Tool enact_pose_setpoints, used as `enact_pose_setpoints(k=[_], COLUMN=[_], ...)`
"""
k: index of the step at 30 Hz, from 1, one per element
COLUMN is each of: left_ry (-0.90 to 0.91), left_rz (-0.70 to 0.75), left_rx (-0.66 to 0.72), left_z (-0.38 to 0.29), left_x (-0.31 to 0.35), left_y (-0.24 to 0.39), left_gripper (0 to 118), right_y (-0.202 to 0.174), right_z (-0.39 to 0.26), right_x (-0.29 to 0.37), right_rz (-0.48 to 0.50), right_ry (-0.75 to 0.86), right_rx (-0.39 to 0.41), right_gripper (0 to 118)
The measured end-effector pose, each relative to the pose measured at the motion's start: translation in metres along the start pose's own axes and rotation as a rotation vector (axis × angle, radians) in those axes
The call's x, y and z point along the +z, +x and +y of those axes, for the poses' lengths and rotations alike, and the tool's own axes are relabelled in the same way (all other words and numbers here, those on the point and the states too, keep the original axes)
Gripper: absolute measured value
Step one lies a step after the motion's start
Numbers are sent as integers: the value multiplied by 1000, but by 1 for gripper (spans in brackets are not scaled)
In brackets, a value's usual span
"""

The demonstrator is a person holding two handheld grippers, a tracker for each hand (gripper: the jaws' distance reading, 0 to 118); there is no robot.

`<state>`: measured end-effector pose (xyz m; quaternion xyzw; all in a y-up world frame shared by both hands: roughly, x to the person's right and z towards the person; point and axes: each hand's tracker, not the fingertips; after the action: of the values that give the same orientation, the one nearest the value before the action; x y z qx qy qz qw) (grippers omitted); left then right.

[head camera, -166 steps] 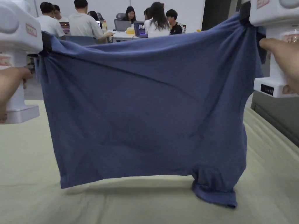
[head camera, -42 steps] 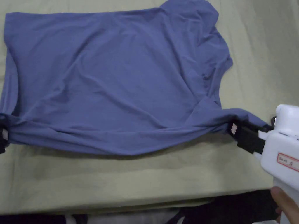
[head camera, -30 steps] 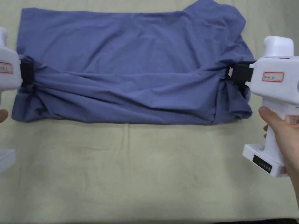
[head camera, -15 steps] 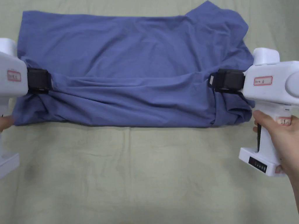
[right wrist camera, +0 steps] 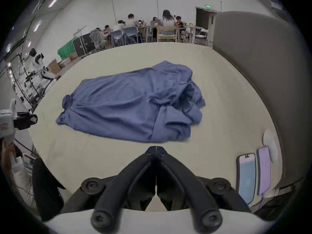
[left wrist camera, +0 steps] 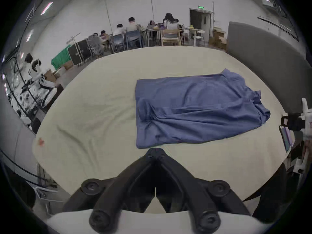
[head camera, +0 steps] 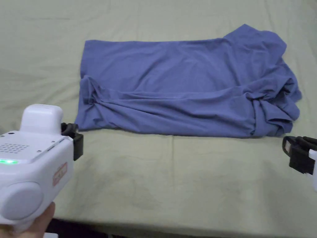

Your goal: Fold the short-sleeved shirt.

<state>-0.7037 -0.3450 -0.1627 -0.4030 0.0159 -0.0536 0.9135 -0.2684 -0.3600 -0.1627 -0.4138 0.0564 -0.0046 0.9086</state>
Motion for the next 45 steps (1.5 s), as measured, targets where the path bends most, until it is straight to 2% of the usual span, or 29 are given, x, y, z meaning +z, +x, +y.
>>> enact_pose_setpoints(k=[4, 5, 6, 7, 8, 11, 14, 15, 17, 18, 20, 24, 25, 26, 27, 28, 29, 30, 33, 35, 36, 37, 38, 39, 40, 42, 43, 44, 45], left_ry=[-63, -82, -105, -119, -103, -174, -228, -182, -153, -157, -178, -141, -133, -117, -107, -92, -78, -72, -102, -116, -126, -131, -132, -137, -136, -141, -144, -144, -138], left_rz=[-25, -50, -97, -97, -84, -9, -115, -126, -126, -118, -93, -87, -84, -78, -80, -69, -72, -85, -89, -85, -90, -91, -92, -101, -98, -105, -107, -116, -114], left_rx=[20, 35, 55, 56, 46, 17, 110, 123, 93, 89, 23, 29, 25, 15, 12, 8, 12, 26, 53, 56, 60, 61, 66, 75, 82, 89, 89, 92, 94], left_z=[6, 7, 11, 12, 11, 17, 14, 12, 11, 14, 20, 34, 37, 40, 44, 46, 47, 48, 47, 45, 45, 44, 44, 44, 44, 45, 46, 47, 48], left_x=[-44, -56, -70, -91, -104, -150, -167, -161, -152, -157, -154, -131, -124, -116, -107, -101, -97, -97, -109, -115, -117, -119, -121, -123, -123, -125, -125, -124, -120], left_y=[-29, -34, -36, -42, -45, -51, -50, -50, -43, -51, -52, -58, -58, -56, -55, -54, -55, -54, -58, -59, -59, -59, -58, -58, -59, -59, -59, -60, -62], left_gripper=[0, 16, 56, 83, 86, 86, 83, 74, 19, 7, 6, 5, 5, 5, 5, 5, 4, 4, 4, 4, 4, 4, 4, 4, 4, 4, 4, 4, 4], right_y=[3, 2, 0, -2, -3, -6, -10, -11, -14, -15, -17, -15, -13, -8, -1, 6, 18, 28, 51, 61, 63, 62, 58, 55, 54, 49, 51, 54, 54], right_z=[-1, -1, 0, 2, 3, 9, 13, 14, 14, 14, 14, 16, 18, 22, 25, 27, 29, 35, 43, 44, 45, 46, 46, 45, 45, 48, 48, 50, 53], right_x=[1, 2, 1, 0, -2, -9, -15, -18, -23, -28, -36, -41, -40, -40, -41, -46, -59, -60, -103, -130, -141, -149, -149, -141, -134, -120, -115, -116, -114], right_rz=[36, 36, 35, 40, 45, 56, 50, 50, 43, 50, 53, 54, 56, 52, 48, 54, 67, 38, 6, -13, -16, 7, -98, -12, -33, -71, -73, 25, 21], right_ry=[-5, -4, -4, -5, -5, -21, -34, -39, -50, -63, -80, -93, -91, -82, -69, -64, -104, -4, -176, -189, -240, -244, -259, -217, -214, -183, -160, -166, -160], right_rx=[-30, -30, -26, -25, -26, -23, -14, -11, -4, -2, 0, -17, -25, -48, -80, -118, -148, -148, -204, -196, -215, -211, -170, -124, -85, -8, 14, -44, -63], right_gripper=[3, 3, 3, 3, 3, 3, 3, 3, 3, 3, 3, 3, 11, 44, 108, 118, 118, 118, 118, 118, 110, 86, 74, 69, 58, 15, 13, 12, 12])
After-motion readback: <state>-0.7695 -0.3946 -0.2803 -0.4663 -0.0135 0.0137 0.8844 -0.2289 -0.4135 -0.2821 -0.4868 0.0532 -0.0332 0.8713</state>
